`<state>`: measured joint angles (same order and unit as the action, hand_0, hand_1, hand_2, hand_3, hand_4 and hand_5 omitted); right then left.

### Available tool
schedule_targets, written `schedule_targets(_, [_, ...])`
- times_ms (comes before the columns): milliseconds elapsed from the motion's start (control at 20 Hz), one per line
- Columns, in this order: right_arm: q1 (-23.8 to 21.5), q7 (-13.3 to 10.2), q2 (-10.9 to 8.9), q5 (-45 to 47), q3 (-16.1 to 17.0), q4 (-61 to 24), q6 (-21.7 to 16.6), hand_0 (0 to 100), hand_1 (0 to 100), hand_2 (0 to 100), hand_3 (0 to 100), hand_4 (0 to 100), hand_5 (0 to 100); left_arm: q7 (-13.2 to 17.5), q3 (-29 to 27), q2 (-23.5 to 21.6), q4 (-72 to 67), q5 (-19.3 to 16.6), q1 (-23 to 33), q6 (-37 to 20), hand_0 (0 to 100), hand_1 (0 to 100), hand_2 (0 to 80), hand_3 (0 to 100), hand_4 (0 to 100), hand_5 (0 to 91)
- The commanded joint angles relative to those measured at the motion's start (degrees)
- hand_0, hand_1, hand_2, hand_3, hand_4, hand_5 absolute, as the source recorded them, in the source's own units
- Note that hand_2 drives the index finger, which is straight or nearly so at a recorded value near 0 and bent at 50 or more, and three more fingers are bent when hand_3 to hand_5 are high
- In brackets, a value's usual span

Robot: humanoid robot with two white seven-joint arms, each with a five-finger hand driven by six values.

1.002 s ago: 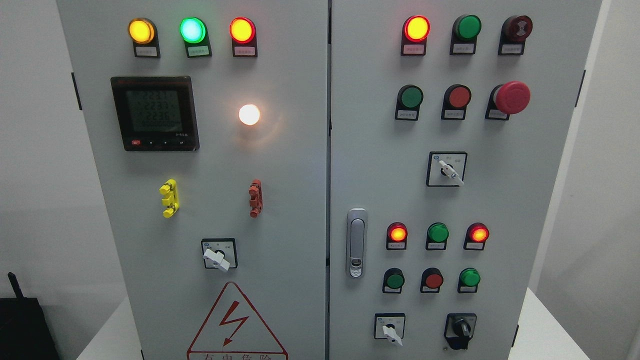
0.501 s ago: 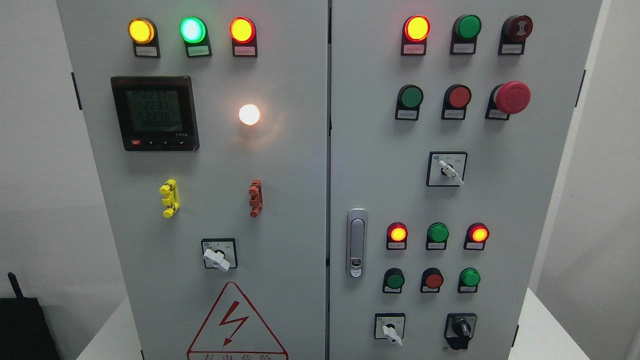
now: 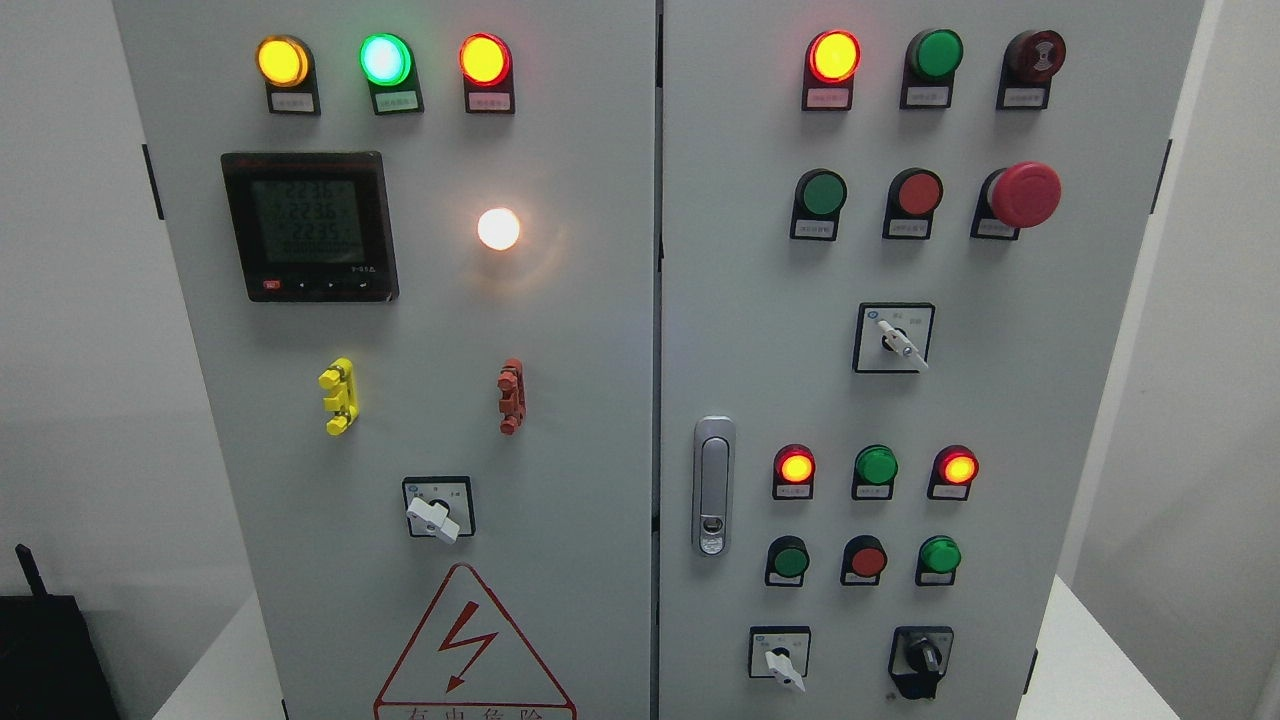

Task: Trip black knob to open circuit

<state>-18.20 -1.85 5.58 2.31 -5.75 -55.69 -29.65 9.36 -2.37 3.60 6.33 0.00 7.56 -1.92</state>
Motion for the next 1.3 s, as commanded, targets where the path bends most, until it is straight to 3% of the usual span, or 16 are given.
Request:
schedule_targets(0, [-0.17,-0.35,-0.83,-0.03,1.7,-11.19,-0.14,0,0,0,74,65,57,0.04,0.0,0.0,0.0,-1.32,0.0,-0.27,12,39,0.0,0,0,0.0])
schedule_targets(200, [-0.17,-0.96,-0.83,-0.03,2.67,-14.53,-0.49,0,0,0,80,72,71,0.04,0.0,0.0,0.0,-1.32,0.0,-0.36,12,39,0.0,0,0,0.0])
schedule_targets(301, [-0.09,-0.97,-0.92,-0.03,2.76,-16.55,-0.49,0,0,0,88,79,82,0.04,0.0,0.0,0.0,-1.32,0.0,-0.36,12,39,0.0,0,0,0.0])
schedule_targets(551, [0.7,-2.72,-0.75,0.5,3.9,-20.77,0.12,0,0,0,100,90,98,0.04,0.0,0.0,0.0,-1.32,0.0,-0.36,12,39,0.0,0,0,0.0])
schedule_targets(1103, [2.64,-4.04,-0.92,1.55,3.81,-27.01,0.47,0,0,0,100,100,100,0.04,0.0,0.0,0.0,-1.32,0.0,-0.27,12,39,0.0,0,0,0.0])
schedule_targets(1253, [3.78,-4.92,-1.45,1.55,3.81,-29.21,2.93,0,0,0,100,100,100,0.04,0.0,0.0,0.0,-1.32,0.0,-0.28,12,39,0.0,0,0,0.0])
